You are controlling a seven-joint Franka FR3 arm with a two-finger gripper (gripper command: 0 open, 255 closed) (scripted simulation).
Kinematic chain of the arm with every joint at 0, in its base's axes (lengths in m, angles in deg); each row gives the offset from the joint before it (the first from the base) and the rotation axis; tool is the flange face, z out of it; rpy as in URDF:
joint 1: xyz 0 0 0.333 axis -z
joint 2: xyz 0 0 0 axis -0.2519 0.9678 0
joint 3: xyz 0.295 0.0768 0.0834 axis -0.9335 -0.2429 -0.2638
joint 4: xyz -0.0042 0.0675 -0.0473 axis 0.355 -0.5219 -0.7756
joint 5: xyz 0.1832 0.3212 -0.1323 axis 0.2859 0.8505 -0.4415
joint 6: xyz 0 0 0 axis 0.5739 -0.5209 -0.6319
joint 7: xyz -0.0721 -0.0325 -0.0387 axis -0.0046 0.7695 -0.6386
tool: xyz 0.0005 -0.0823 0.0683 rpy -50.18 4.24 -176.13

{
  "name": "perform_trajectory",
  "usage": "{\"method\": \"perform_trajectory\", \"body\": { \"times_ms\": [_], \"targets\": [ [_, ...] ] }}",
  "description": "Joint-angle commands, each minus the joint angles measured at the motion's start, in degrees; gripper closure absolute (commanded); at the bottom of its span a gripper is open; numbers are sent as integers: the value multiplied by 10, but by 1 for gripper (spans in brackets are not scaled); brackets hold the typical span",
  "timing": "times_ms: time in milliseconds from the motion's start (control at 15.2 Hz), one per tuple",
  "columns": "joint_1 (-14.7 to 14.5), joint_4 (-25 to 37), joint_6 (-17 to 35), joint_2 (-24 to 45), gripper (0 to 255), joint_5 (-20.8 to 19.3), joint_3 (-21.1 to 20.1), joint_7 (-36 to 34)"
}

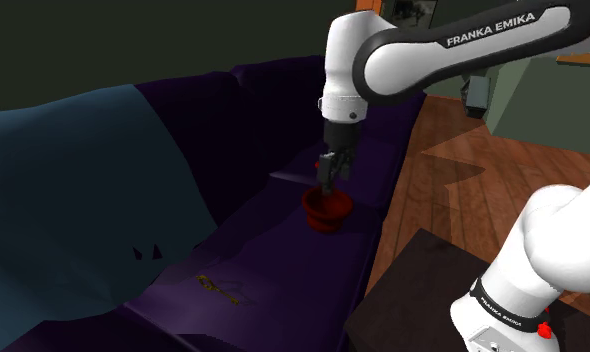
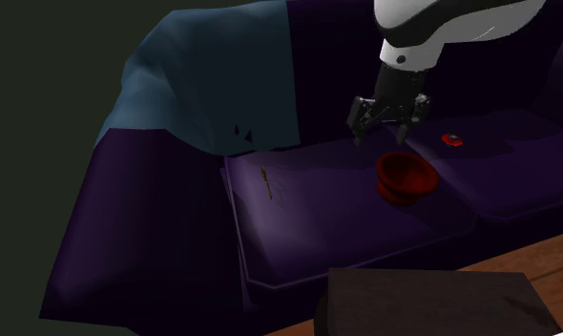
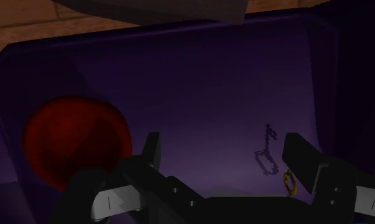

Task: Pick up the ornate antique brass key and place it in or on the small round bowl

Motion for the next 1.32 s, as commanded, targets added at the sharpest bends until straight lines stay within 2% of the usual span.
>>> {"method": "perform_trajectory", "body": {
  "times_ms": [0, 330, 660, 1254],
  "targets": [
    [-3, 10, 28, 38, 0, -5, -17, -18],
    [-12, 59, 80, 145, 0, -37, -54, -73],
    [-30, 125, 115, 259, 0, -89, -76, -134],
    [-100, 294, 127, 470, 0, -189, -69, -227]
  ]
}}
